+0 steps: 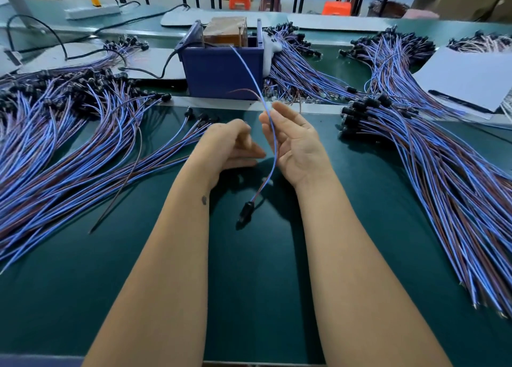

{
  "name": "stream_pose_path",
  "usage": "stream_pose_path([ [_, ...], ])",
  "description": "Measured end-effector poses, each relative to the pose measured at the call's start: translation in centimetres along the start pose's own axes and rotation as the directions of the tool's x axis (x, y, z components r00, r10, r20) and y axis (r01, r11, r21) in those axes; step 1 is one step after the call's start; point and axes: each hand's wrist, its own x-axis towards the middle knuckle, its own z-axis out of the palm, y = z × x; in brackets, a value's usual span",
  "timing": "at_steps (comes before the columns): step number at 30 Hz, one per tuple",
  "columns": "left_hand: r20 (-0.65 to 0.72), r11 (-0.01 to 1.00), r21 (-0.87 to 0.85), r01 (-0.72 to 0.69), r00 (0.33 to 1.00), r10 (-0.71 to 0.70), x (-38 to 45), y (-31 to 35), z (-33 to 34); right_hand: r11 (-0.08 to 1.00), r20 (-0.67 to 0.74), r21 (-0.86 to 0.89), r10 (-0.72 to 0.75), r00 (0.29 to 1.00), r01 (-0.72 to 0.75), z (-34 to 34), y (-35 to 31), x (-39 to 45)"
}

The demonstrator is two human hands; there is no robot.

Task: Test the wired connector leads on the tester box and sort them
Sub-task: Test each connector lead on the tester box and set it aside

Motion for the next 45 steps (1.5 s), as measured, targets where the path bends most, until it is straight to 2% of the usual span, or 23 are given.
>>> stream_pose_path([
  [2, -0.142, 0.997, -0.043, -0.062, 0.988, 0.055, 0.5, -0.2, -0.3, 0.992, 0.041, -0.122, 0.006, 0.999, -0.001, 0.1, 0.4, 0.0],
  [7, -0.220, 0.973, -0.008, -0.231, 0.949, 0.224, 0.5, -0.7, 0.1, 0.912, 0.071, -0.410, 0.014, 0.997, 0.016, 0.5, 1.2, -0.3],
  [10, -0.264, 0.968, -0.007, -0.249, 0.935, 0.238, 0.5, -0.7, 0.3, 0.866, 0.038, -0.500, 0.016, 0.999, 0.005, 0.7, 1.2, -0.4],
  [14, -0.253, 0.973, -0.008, -0.230, 0.942, 0.221, 0.5, -0.6, 0.4, 0.799, 0.026, -0.602, 0.035, 0.999, -0.012, 1.1, 1.6, -0.3],
  [18, -0.258, 0.973, -0.015, -0.231, 0.941, 0.219, 0.4, -0.5, 0.4, 0.781, 0.024, -0.624, -0.023, 0.999, 0.033, 1.2, 1.9, -0.3],
  [22, -0.377, 0.975, -0.040, -0.217, 0.907, 0.186, 0.7, -0.6, 0.0, 0.714, -0.020, -0.689, -0.192, 0.981, 0.125, 0.9, 2.0, -0.2],
  [25, -0.428, 0.977, -0.006, -0.211, 0.884, 0.189, 0.8, -0.8, -0.4, 0.704, -0.057, -0.698, -0.238, 0.970, 0.132, 0.8, 2.0, 0.0],
  [33, -0.469, 0.972, 0.118, -0.205, 0.851, 0.237, 1.0, -0.9, -0.4, 0.696, -0.080, -0.709, -0.239, 0.968, 0.113, 0.8, 2.0, 0.0],
  [40, -0.439, 0.943, 0.226, -0.243, 0.839, 0.321, 0.9, -0.8, 0.0, 0.683, -0.054, -0.721, -0.223, 0.973, 0.117, 1.0, 2.0, -0.2],
  [45, -0.456, 0.935, 0.253, -0.248, 0.822, 0.342, 0.8, -0.9, 0.0, 0.666, -0.055, -0.739, -0.215, 0.975, 0.105, 1.0, 2.1, -0.1],
])
